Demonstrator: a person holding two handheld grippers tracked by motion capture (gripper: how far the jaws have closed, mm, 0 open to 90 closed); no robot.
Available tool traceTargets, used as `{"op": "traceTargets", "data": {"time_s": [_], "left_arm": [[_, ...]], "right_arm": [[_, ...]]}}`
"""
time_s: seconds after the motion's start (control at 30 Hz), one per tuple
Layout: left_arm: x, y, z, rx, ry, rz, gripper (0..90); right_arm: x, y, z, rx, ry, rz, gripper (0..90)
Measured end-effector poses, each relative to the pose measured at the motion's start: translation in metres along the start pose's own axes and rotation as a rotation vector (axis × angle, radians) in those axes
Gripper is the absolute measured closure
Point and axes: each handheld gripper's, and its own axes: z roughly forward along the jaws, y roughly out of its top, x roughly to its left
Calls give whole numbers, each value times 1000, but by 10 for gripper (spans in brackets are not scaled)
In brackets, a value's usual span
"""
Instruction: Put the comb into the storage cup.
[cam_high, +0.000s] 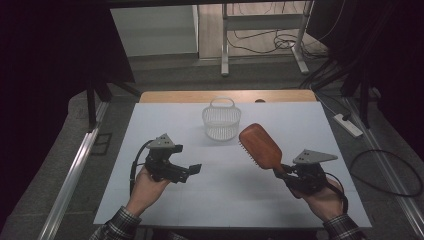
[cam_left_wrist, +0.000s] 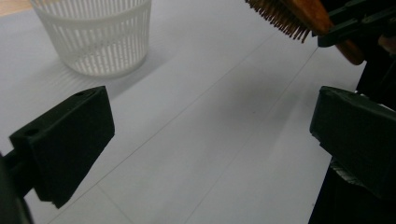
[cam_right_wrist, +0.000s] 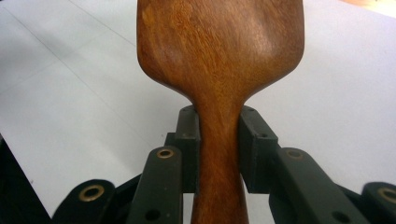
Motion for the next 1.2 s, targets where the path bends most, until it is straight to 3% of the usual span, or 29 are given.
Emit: {"op": "traceTargets", "data": {"time_s": [1.03,1.2], "left_arm": [[5,28,39,-48,-88,-34,0],[3,32,48,-41,-91,-31,0]], "right_arm": [[19,17,28,-83,-6,-36,717],[22,19,31,-95,14,-27,718]]}}
